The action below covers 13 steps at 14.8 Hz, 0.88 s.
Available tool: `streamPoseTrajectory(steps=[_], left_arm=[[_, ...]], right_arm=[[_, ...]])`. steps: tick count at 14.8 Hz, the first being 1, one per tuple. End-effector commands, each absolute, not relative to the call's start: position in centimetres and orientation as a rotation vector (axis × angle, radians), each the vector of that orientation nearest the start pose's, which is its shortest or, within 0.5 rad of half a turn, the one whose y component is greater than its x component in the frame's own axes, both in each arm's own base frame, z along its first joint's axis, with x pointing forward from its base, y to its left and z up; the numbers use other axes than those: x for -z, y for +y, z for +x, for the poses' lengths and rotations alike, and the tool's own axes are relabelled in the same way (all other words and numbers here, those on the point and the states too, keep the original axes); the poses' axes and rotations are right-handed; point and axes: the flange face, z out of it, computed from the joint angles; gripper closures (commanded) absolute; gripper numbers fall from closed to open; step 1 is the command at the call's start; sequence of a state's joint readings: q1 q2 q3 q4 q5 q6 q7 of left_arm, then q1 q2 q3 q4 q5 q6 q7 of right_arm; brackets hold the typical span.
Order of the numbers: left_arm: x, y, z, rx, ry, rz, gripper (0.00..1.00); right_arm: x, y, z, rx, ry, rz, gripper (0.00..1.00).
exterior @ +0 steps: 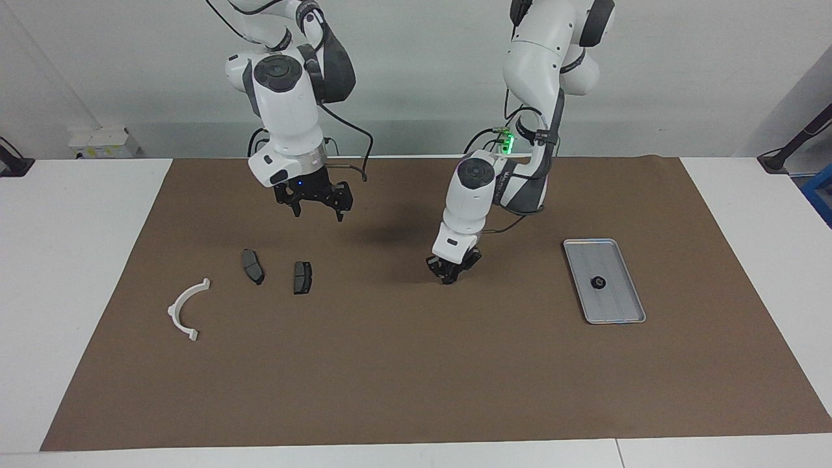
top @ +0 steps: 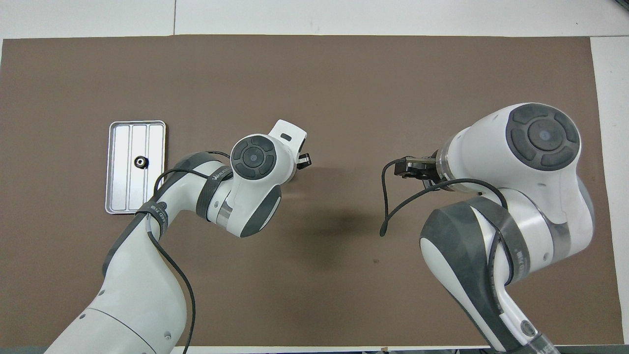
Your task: Place bearing gear from tray to pile
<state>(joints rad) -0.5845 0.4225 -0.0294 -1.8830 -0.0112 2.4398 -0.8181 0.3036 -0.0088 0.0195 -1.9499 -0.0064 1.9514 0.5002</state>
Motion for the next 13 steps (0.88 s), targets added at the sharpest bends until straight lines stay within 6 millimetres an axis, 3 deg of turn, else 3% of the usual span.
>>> streamPoseTrajectory(steps=[1, 2, 3, 7, 9, 11, 13], left_arm=[[-29.7, -37.1, 52.5, 0.189, -0.352, -3.217, 0.56], [-29.7, -37.1, 52.5, 0.189, -0.352, -3.217, 0.18], [-29.7, -37.1, 52.5, 0.189, -0.357, -3.216, 0.01], [-31.0, -35.4, 54.1, 0.151, -0.401, -3.178, 0.00], [-32.9, -30.9, 56.8, 0.188, -0.433, -3.130, 0.00], [-37.7, -23.3, 59.2, 0.181, -0.393, -3.118, 0.00], [-42.0, -16.3, 60.2, 0.178, -0.329, -3.114, 0.00]], right_arm=[[-47.3, 17.8, 53.0, 0.021, 0.296, -3.101, 0.00], [-47.3, 18.3, 52.9, 0.025, 0.287, -3.100, 0.00], [-47.3, 18.5, 52.9, 0.031, 0.283, -3.098, 0.00], [-46.9, 18.9, 53.1, 0.035, 0.341, -3.091, 0.00], [-45.9, 21.3, 53.0, 0.045, 0.381, -3.081, 0.00], [-44.4, 24.0, 53.0, 0.044, 0.464, -3.065, 0.00], [-43.3, 26.4, 53.0, 0.054, 0.515, -3.049, 0.00]])
